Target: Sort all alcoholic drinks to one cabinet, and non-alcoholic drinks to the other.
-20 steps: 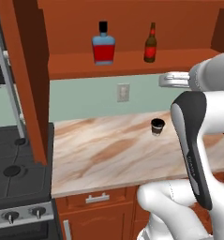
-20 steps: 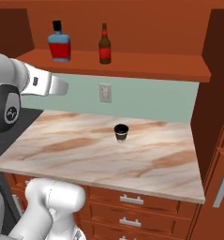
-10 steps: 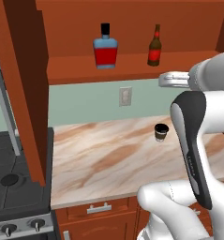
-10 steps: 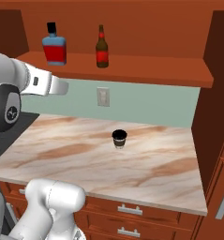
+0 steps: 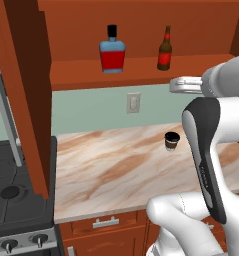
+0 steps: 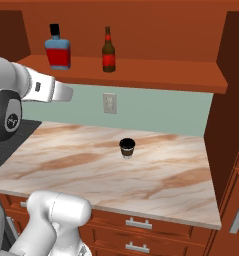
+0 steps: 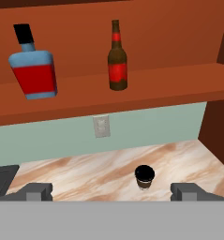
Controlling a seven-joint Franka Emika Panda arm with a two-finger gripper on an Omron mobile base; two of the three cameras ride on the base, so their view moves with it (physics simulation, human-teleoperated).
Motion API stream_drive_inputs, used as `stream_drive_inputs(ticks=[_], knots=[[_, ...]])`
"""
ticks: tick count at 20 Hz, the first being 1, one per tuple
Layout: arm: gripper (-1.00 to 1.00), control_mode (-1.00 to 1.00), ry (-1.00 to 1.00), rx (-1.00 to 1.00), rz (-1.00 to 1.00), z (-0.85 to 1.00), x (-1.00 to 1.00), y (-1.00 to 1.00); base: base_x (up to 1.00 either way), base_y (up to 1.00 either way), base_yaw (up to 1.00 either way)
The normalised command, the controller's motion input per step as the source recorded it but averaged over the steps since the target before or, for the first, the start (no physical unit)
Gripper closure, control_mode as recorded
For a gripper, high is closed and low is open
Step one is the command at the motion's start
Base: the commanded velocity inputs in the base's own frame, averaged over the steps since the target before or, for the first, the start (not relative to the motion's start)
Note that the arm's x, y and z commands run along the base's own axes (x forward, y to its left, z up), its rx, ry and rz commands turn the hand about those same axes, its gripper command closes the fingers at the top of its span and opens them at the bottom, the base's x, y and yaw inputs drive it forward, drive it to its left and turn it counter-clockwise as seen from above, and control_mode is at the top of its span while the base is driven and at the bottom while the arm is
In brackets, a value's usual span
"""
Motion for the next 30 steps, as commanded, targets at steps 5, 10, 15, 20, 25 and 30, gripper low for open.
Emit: stream_drive_inputs(ticks=[5, 10, 15, 20, 25, 30], knots=[[-1.0, 1.0, 0.0, 0.0, 0.0, 0.0, 0.0, 0.0, 0.0, -0.01, 0.0], [-1.0, -1.0, 0.0, 0.0, 0.0, -0.1, 0.0, -0.08, 0.0, -0.01, 0.0], [-1.0, -1.0, 0.0, 0.01, 0.0, -0.26, -0.02, -0.1, 0.0, 0.0, 0.0], [-1.0, -1.0, 0.03, 0.0, 0.0, -0.25, -0.02, -0.07, 0.0, 0.0, 0.0], [-1.0, -1.0, 0.06, 0.0, 0.0, -0.29, 0.0, -0.02, 0.0, 0.0, 0.0], [-1.0, -1.0, 0.09, 0.0, 0.0, -0.28, 0.0, -0.01, 0.0, 0.0, 0.0]])
